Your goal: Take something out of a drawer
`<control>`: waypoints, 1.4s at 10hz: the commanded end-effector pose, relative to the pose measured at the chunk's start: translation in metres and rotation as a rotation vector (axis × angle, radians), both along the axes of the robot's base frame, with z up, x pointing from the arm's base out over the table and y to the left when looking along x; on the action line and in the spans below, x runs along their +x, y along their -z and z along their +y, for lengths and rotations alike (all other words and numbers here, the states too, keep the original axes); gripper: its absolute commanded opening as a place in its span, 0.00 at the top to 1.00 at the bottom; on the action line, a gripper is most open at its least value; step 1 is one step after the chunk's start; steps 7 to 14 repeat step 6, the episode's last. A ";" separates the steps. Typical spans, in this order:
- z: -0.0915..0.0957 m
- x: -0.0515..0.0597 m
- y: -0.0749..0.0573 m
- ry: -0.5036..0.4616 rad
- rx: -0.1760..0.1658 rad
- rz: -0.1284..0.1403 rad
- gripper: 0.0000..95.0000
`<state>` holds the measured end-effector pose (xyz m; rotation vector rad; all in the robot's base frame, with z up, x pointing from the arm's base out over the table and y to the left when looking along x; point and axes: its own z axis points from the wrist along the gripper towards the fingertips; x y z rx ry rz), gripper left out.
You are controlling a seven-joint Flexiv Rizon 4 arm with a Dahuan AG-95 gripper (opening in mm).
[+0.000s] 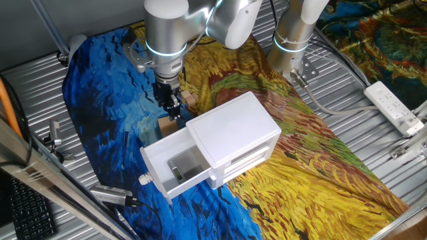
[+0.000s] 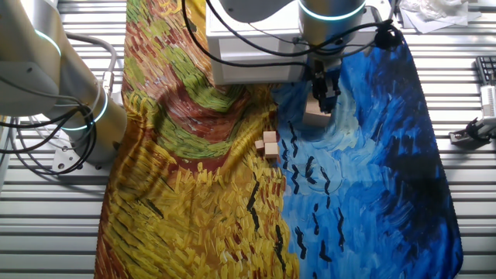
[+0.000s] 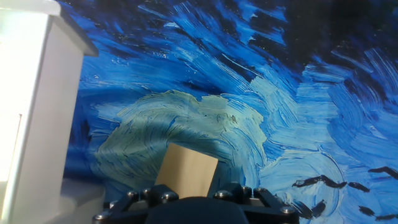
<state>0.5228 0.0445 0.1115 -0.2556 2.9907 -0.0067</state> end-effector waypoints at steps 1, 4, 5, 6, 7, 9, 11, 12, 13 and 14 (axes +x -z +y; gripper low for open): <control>0.000 0.002 0.000 -0.001 -0.002 -0.006 0.40; 0.000 0.003 -0.003 -0.006 -0.005 -0.004 0.40; 0.000 0.003 -0.004 -0.008 -0.006 -0.003 0.40; 0.000 0.003 -0.004 -0.007 -0.007 -0.002 0.40; 0.000 0.003 -0.004 -0.007 -0.007 -0.002 0.40; 0.000 0.003 -0.004 -0.007 -0.007 -0.002 0.40; 0.000 0.003 -0.004 -0.007 -0.007 -0.002 0.40; 0.000 0.003 -0.004 -0.007 -0.007 -0.002 0.40; 0.000 0.003 -0.004 -0.007 -0.007 -0.002 0.40; 0.000 0.003 -0.004 -0.007 -0.007 -0.002 0.40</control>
